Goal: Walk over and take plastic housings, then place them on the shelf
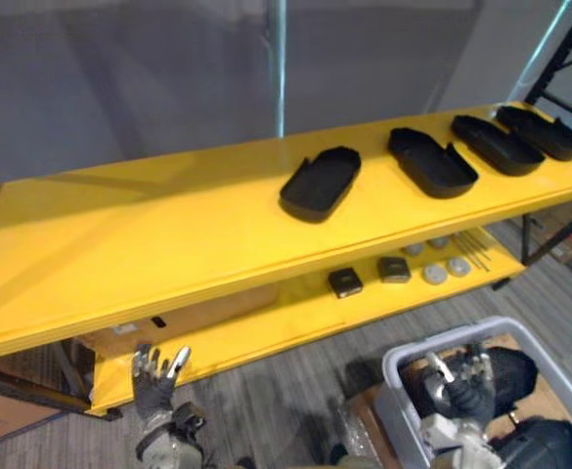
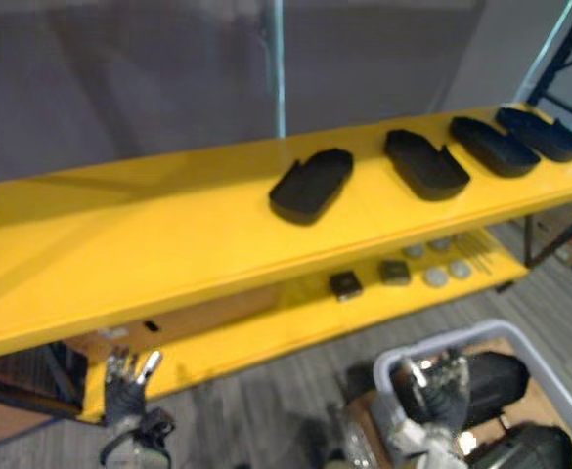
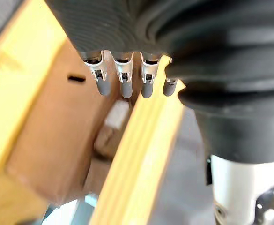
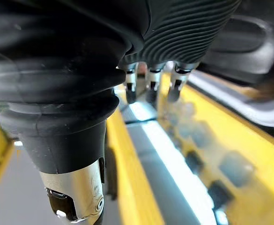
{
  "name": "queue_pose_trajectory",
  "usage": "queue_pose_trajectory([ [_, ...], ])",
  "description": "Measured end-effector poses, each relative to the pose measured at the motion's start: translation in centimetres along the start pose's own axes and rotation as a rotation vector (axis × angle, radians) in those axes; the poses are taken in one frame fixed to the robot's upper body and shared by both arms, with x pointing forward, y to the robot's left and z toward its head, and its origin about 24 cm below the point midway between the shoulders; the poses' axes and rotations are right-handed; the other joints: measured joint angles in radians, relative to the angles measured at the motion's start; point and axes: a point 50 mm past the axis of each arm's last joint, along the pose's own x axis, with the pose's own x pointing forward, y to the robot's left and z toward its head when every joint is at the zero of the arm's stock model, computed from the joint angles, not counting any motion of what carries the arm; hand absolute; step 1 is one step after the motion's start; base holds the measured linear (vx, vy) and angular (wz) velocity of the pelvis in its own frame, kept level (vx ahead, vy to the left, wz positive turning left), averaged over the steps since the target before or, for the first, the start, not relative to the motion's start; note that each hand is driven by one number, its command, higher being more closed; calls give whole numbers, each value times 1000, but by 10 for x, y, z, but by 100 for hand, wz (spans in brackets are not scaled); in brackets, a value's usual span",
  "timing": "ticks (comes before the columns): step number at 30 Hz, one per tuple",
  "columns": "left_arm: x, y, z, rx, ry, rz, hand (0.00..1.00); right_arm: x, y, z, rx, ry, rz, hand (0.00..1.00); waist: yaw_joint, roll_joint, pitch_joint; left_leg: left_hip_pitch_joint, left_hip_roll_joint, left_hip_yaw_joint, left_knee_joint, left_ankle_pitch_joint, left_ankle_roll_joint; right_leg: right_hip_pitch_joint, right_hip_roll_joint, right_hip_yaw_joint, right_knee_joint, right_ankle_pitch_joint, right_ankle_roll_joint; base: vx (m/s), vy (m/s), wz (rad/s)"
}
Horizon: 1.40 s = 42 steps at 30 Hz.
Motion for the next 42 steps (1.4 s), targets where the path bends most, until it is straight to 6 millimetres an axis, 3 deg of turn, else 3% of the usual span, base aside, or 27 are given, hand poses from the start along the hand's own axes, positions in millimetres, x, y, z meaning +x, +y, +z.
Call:
queue_pose_trajectory([
  [13, 1, -12, 6, 123, -35, -114, 0, 2, 4, -21, -33, 94, 19, 0, -1, -13, -5, -11, 6, -5, 14, -1, -2, -6, 6, -9, -9, 3, 4, 9, -1, 2],
  [19, 3, -16, 12, 119, -60, -132, 0, 6, 6, -26, -71, 113, 34, 0, -2, -9, -3, -8, 30, 77, 66, -44, -11, -37, 25, 69, 8, 4, 1, -13, 14, -39],
  [21, 4, -20, 12, 119, -61, -142, 0, 7, 5, -26, -79, 111, 36, 0, -4, 3, 13, -10, 54, 94, 124, -80, -17, -40, 37, 76, 45, -23, -12, 19, -22, -36],
  [24, 6, -21, 13, 107, -64, -127, 0, 8, -4, -32, -124, 137, 25, 0, -12, 20, 34, -29, 110, 111, 268, -152, -35, -111, 56, 58, 284, -151, -38, 29, -78, -23],
  [25, 7, -17, 14, 101, -65, -107, 0, 7, -6, -34, -129, 141, 20, 0, -9, 6, 42, -48, 123, 129, 365, -159, -34, -142, 47, 33, 382, -210, -75, 19, -197, -26],
  [26, 9, -14, 15, 91, -66, -93, 0, 7, -7, -35, -130, 140, 16, 0, -11, -3, 49, -79, 136, 126, 458, -160, -31, -145, 42, 33, 411, -236, -73, 7, -204, -26],
  [27, 11, -10, 15, 89, -73, -74, 0, 8, -13, -34, -147, 131, 6, 0, -15, 8, 65, -153, 177, 99, 646, -140, 12, -141, 51, 38, 445, -265, -76, 1, -213, -32],
  [28, 9, -7, 14, 78, -72, -54, 0, 9, -19, -30, -169, 111, -2, 0, -11, 24, 73, -222, 201, 52, 792, -81, 101, -136, 75, 57, 462, -281, -94, 32, -169, -43],
  [29, 7, -5, 13, 74, -70, -46, 0, 10, -21, -28, -183, 102, -4, 0, -6, 35, 79, -246, 204, 29, 834, -45, 128, -136, 86, 68, 463, -284, -101, 68, -139, -67],
  [30, 5, -2, 12, 63, -69, -29, 0, 13, -24, -23, -204, 72, -4, 0, 3, 42, 81, -279, 189, -28, 885, -18, 127, -137, 102, 100, 463, -285, -114, 85, -112, -72],
  [32, 3, 2, 15, 55, -87, -16, 0, 18, -22, -15, -222, 27, 16, 0, 2, 66, 88, -289, 104, -115, 808, -124, 92, -145, 116, 167, 460, -281, -135, 126, -81, -79],
  [35, -3, -1, 35, 16, -178, -39, 0, 20, -9, -6, -206, -13, 66, 0, 17, 69, 90, -291, 41, -150, 621, -171, 47, -133, 151, 258, 424, -273, -150, 157, -7, -88],
  [38, -8, -11, 54, -25, -264, -111, 0, 19, 1, 3, -202, -58, 122, 0, 24, 76, 85, -284, 46, -146, 462, -150, 25, -97, 181, 304, 389, -266, -137, 234, 93, -82],
  [40, -9, -17, 65, -45, -312, -148, 0, 17, 6, 8, -217, -89, 148, 0, 25, 85, 79, -275, 50, -144, 380, -114, 31, -85, 196, 329, 378, -271, -122, 248, 176, -66],
  [41, -10, -20, 72, -35, -345, -183, 0, 18, 11, 14, -216, -117, 165, 0, 28, 88, 73, -252, 50, -119, 360, -54, -4, -76, 185, 321, 374, -274, -88, 286, 208, -57],
  [42, -9, -23, 74, -16, -360, -202, 0, 18, 13, 14, -210, -116, 168, 0, 25, 82, 71, -237, 40, -115, 343, -56, 0, -69, 165, 279, 362, -261, -66, 313, 221, -46],
])
